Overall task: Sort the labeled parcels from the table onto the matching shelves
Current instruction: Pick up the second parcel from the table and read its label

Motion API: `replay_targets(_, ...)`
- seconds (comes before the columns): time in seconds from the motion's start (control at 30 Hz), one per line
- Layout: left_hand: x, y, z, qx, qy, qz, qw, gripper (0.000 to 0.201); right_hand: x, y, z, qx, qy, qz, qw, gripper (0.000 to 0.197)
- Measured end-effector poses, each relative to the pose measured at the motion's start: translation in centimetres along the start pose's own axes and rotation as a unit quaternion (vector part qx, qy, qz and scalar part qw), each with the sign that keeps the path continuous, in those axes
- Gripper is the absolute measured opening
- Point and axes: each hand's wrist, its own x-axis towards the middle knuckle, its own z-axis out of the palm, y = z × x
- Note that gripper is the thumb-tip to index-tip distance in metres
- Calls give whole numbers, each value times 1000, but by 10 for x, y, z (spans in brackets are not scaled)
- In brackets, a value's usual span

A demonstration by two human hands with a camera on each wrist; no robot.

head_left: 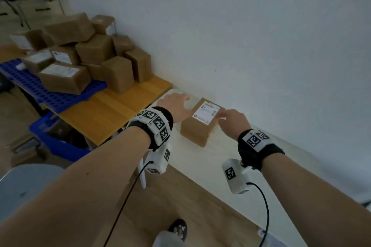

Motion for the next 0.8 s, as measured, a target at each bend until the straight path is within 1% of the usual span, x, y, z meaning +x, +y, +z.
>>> replay_targets(0.13, 54, -7, 0, 0, -20, 3, 1000, 61, 50, 14, 4, 36, 13, 37, 999, 36)
replay_targets(0.23, 95, -4, 0, -3, -39, 6, 999, 61, 81, 23, 5, 42, 2, 59, 997, 34)
replay_targets(0.43, 166, 0, 9, -79, -82, -17, 993, 58, 142, 46, 11, 72, -14, 109, 991, 31)
replay_targets(0.63, 210, -11, 32, -128, -143, -49, 980, 61, 167, 64, 28, 91, -48, 174, 979, 32)
replay_targets(0.8, 238, -19, 52, -154, -203, -76, 964, 67, 180, 75, 39, 121, -90, 244, 958, 46)
